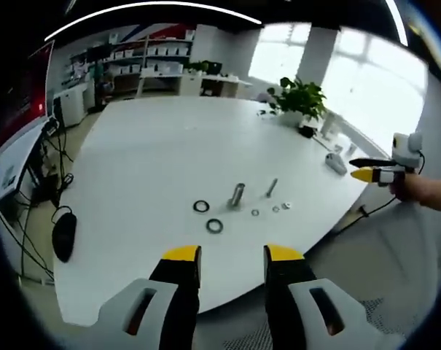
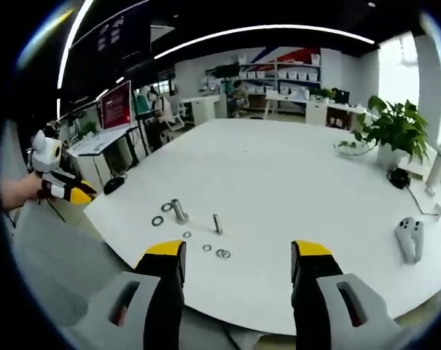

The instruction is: Place the washer onto the threaded stud by aligning its center hole with the stud, sliding it down to the base, and recovering from edge contact or off-axis alignment until the washer reaches the visible bottom stop.

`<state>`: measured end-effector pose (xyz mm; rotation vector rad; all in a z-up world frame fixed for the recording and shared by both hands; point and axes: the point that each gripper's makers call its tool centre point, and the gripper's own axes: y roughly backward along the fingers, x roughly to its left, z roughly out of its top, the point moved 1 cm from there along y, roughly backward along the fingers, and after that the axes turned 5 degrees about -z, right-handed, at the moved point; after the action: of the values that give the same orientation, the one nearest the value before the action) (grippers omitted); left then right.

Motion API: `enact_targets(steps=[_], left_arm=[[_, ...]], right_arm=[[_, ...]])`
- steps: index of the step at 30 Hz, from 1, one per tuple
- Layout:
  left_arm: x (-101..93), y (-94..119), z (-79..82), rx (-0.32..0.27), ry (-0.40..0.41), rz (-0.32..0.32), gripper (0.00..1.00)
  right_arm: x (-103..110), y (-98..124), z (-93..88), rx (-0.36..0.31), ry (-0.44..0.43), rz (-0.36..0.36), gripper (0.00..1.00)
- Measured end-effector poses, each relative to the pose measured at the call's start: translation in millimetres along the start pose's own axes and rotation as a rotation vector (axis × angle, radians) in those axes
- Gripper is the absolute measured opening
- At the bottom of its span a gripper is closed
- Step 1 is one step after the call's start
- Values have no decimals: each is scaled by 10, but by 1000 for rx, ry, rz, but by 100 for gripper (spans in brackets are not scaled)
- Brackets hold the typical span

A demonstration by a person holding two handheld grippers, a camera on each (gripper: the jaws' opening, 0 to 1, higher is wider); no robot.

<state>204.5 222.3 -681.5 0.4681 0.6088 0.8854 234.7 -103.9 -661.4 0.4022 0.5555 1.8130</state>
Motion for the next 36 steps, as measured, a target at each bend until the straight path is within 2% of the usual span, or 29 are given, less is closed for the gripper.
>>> enact_targets(steps=[4,7,11,17,18,20,21,24,27,30,36], left_arm=[[30,5,-17,7,-8,24,32],[39,-11,-11,13,4,18,32],[85,28,32,-10,-5,59,32],[147,-2,18,43,-26,110,33],[144,-17,-9,65,-32,105,32],[40,-69,-136,140,2,36,26],[42,-78,-170,158,24,35,25],[115,-77,-137,148,5,75,30],[138,-80,-107,168,12,82,32],[130,-110,-19,167,-16,90,33],[119,-351,-32,196,-4,84,34]], right_arm=[[10,-19,-40,25,18,8,61],[4,-20,-68,40,22,11,61],[25,-1,-59,25,31,24,59],[125,-26,-109,50,-7,95,59],[131,-25,-123,54,-24,101,60],[116,-17,-122,50,-39,102,59],[116,-14,-112,47,-38,100,59],[151,-22,-95,41,-29,117,59],[155,-21,-95,38,-16,118,59],[121,-24,-89,33,-52,115,59],[144,-26,-99,37,-46,119,59]])
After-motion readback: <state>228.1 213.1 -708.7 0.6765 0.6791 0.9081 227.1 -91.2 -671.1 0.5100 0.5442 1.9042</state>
